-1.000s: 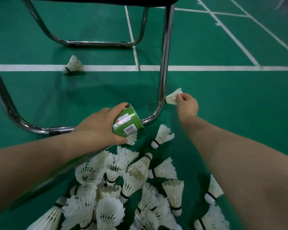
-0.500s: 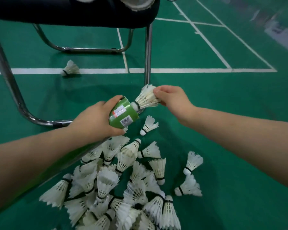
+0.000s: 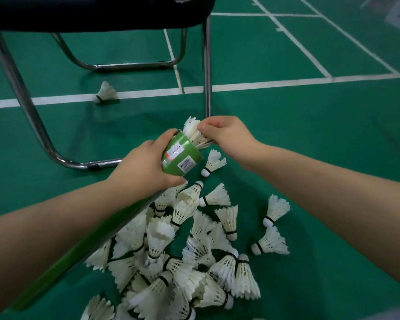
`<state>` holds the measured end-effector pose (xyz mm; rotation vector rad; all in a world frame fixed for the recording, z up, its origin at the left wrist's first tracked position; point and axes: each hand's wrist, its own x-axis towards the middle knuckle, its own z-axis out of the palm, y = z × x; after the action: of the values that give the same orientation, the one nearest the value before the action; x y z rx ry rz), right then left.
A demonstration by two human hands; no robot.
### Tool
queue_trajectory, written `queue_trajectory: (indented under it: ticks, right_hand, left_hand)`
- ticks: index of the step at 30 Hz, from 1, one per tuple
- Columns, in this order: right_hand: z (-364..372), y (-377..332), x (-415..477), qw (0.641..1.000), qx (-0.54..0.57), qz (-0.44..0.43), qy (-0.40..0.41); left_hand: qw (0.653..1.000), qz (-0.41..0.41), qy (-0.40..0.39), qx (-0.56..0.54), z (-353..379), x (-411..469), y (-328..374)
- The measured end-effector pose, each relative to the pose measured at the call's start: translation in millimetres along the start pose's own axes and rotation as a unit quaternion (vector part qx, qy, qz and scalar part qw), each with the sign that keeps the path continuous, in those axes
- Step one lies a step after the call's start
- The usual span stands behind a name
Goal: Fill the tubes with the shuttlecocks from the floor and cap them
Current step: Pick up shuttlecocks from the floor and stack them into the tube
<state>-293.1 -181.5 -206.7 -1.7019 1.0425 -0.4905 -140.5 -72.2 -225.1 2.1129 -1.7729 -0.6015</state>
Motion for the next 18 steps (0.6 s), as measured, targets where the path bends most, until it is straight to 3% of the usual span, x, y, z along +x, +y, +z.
queue_trajectory:
  ticks: [8, 15, 18]
  right_hand:
    - [8, -1, -11, 0.987, 0.021, 0.075, -0.140]
    - [11, -12, -37, 0.941, 0.062, 0.075, -0.325]
    - [11, -15, -45, 0.940, 0.061, 0.082, -0.326]
  left_hand:
    - [1.000, 0.016, 0.016, -0.019, 9, -3, 4]
    - [0.998, 0.055, 0.019, 0.018, 0, -25, 15]
    - [0.999, 0.049, 0.007, 0.018, 3, -31, 22]
